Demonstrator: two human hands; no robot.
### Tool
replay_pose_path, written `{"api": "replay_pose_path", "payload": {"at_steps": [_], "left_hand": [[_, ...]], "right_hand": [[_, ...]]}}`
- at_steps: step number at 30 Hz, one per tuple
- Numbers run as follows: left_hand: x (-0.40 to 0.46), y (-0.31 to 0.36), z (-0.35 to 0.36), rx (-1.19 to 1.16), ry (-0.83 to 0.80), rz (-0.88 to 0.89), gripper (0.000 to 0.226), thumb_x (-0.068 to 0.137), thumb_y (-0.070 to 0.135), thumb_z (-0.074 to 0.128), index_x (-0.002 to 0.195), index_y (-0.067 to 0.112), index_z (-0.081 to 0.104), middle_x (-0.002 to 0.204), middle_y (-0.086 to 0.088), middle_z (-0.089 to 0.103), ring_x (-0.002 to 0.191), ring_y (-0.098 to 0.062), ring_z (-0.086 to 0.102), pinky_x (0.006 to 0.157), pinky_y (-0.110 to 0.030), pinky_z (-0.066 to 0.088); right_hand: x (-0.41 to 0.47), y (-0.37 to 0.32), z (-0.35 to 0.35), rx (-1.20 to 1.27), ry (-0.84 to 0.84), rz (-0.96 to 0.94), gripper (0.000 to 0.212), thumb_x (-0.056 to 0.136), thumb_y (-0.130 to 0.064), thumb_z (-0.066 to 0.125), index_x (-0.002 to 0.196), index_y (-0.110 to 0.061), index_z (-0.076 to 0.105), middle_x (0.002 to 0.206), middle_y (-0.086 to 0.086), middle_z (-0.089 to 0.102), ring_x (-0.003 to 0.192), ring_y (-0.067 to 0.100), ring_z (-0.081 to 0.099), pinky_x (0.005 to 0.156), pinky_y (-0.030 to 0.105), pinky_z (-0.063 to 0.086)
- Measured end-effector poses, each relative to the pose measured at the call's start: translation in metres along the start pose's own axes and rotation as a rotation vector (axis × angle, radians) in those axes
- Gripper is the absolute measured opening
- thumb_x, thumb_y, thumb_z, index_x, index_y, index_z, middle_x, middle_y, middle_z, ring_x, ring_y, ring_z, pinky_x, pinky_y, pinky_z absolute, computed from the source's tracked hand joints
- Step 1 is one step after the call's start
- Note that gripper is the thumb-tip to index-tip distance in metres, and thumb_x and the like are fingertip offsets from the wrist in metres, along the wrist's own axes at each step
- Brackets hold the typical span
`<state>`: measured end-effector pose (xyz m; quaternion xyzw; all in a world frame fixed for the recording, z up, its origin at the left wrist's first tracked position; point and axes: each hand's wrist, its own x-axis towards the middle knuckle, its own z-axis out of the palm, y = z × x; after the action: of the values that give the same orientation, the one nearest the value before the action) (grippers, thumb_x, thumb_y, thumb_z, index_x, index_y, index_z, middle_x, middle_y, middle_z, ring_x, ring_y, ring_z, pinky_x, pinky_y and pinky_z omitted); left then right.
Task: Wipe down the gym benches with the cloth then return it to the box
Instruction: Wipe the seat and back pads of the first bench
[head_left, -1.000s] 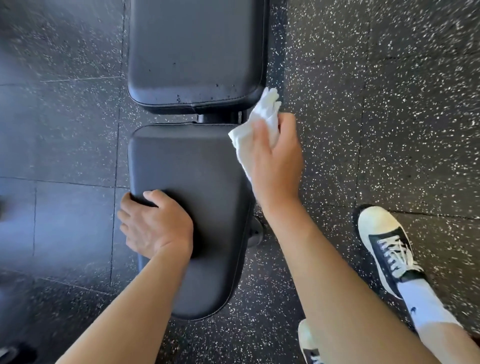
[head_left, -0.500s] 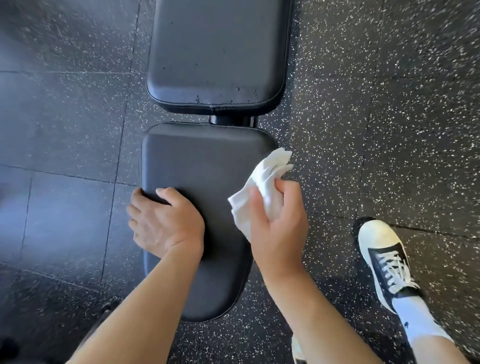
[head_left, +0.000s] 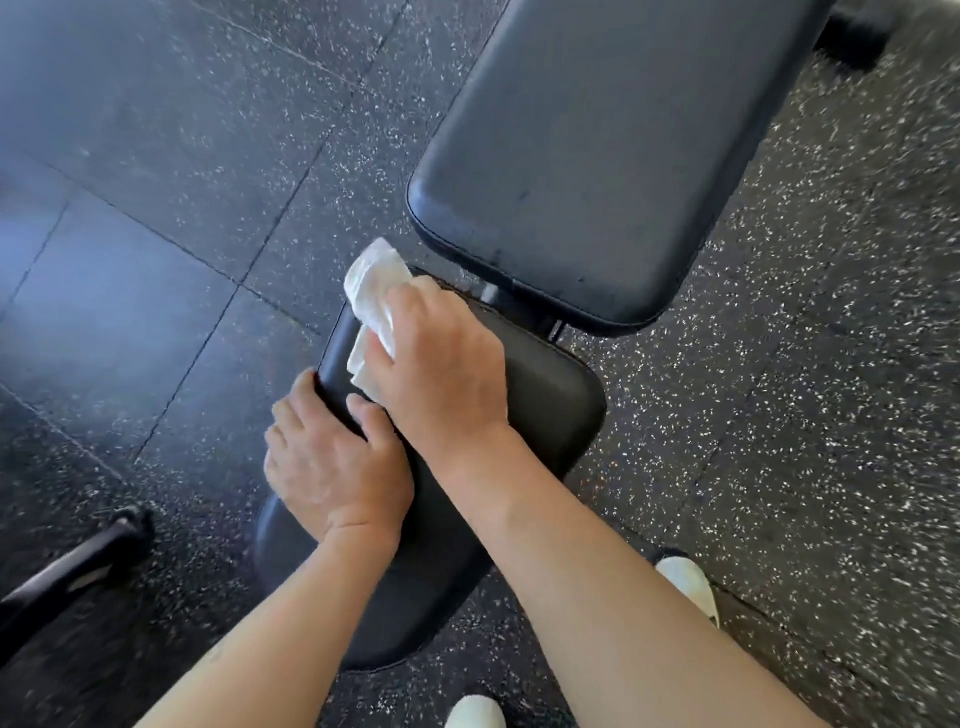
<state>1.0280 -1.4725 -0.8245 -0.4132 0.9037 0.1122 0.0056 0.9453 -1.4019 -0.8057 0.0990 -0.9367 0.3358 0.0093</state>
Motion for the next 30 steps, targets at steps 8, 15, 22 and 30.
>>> {"api": "replay_pose_path", "payload": {"at_steps": [8,15,22,30], "left_hand": [[-0.003,0.002,-0.002,-0.032,0.027,-0.016,0.06,0.094,0.041,0.04,0.143,0.009,0.051,0.129,-0.021,0.06,0.114,-0.045,0.055,0.101,-0.057,0.039],[-0.003,0.001,-0.005,-0.049,0.001,-0.04,0.06,0.093,0.041,0.041,0.145,0.012,0.049,0.13,-0.017,0.061,0.118,-0.042,0.054,0.105,-0.057,0.039],[-0.001,0.002,-0.008,-0.074,-0.023,-0.041,0.062,0.093,0.043,0.038,0.146,0.01,0.049,0.13,-0.018,0.061,0.12,-0.042,0.054,0.107,-0.059,0.04],[0.001,0.001,-0.014,-0.049,-0.056,-0.031,0.064,0.094,0.044,0.035,0.146,0.01,0.049,0.134,-0.017,0.061,0.121,-0.041,0.056,0.104,-0.056,0.039]], "right_hand": [[-0.013,0.039,-0.031,-0.061,-0.077,-0.341,0.024,0.089,-0.035,0.067,0.095,-0.012,0.069,0.083,0.0,0.058,0.072,0.022,0.058,0.052,0.034,0.048],[-0.03,0.091,-0.054,-0.125,-0.099,-0.439,0.022,0.09,-0.033,0.077,0.103,-0.015,0.073,0.082,-0.003,0.054,0.071,0.019,0.052,0.057,0.031,0.048],[0.029,0.041,-0.01,-0.108,-0.045,-0.426,0.023,0.093,-0.034,0.069,0.096,-0.012,0.072,0.078,0.001,0.058,0.067,0.022,0.055,0.055,0.033,0.043],[0.054,0.022,-0.015,-0.053,-0.298,-0.366,0.025,0.097,-0.034,0.069,0.103,-0.01,0.068,0.09,0.003,0.06,0.082,0.026,0.059,0.064,0.038,0.047]]}}
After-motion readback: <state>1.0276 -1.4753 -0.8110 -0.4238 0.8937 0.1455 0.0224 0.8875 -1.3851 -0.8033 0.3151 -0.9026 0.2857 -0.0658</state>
